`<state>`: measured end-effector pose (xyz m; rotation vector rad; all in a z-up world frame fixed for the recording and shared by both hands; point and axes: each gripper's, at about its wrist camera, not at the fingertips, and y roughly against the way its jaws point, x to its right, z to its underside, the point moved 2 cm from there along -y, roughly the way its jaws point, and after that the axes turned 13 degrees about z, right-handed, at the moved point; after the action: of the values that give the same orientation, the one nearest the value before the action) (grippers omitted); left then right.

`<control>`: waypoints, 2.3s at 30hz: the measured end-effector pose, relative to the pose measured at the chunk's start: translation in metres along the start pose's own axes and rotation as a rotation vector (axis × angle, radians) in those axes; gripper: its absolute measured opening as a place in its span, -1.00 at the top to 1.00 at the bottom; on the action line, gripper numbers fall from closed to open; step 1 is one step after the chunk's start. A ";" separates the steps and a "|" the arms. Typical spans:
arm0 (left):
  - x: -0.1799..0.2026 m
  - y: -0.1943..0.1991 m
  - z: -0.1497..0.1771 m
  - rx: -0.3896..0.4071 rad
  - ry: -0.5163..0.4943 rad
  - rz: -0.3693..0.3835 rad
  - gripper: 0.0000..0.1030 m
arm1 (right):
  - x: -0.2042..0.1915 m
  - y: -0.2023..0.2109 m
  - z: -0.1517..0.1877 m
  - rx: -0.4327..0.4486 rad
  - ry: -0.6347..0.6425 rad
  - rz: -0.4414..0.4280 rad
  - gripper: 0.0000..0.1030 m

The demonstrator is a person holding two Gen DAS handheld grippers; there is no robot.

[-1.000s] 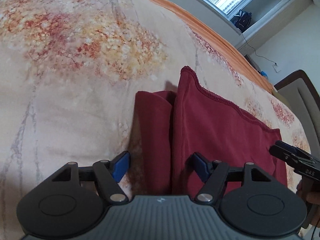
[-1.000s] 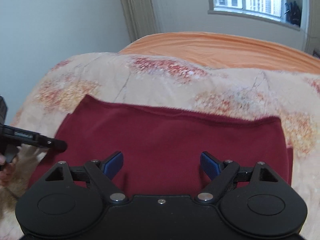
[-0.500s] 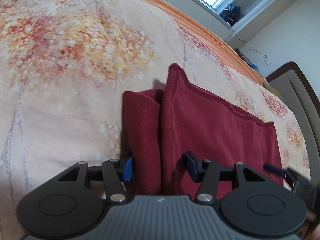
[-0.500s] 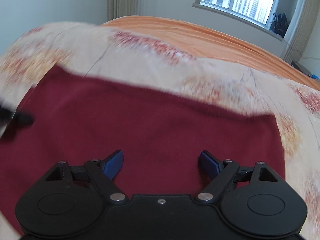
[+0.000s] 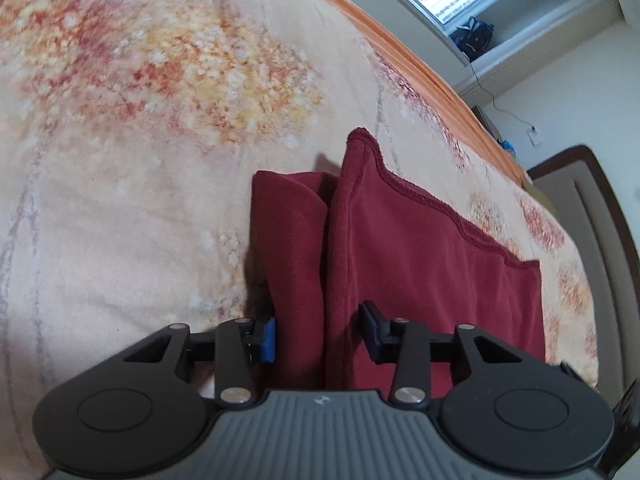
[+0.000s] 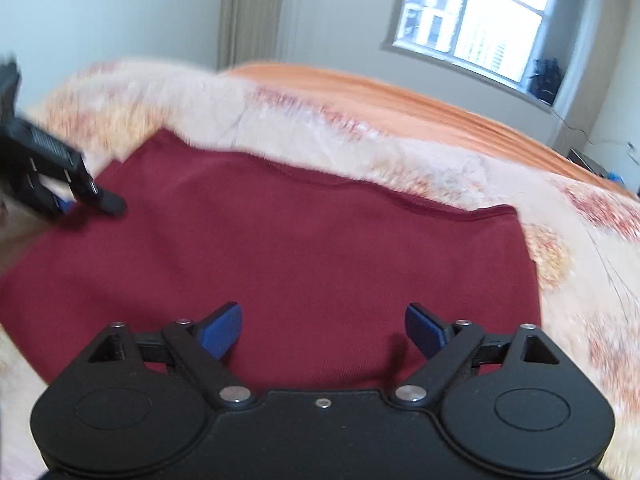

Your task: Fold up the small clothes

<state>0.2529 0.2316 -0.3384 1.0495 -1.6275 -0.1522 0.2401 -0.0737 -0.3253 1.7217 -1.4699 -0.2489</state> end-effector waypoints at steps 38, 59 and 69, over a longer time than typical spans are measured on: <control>0.194 -0.053 0.017 -0.061 -0.469 -0.132 0.70 | 0.140 -0.002 0.012 -0.076 -0.851 -0.453 -0.75; 0.267 -0.094 0.093 -0.017 -0.613 -0.261 0.37 | 0.138 -0.116 -0.042 -0.397 -0.825 -0.878 0.55; 0.253 -0.003 0.147 0.073 -0.654 -0.227 -0.63 | 0.151 -0.126 -0.034 -0.412 -0.838 -0.865 0.64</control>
<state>0.1401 -0.0063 -0.2095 1.3256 -2.0955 -0.6467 0.3969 -0.1964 -0.3375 1.8716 -0.9471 -1.7631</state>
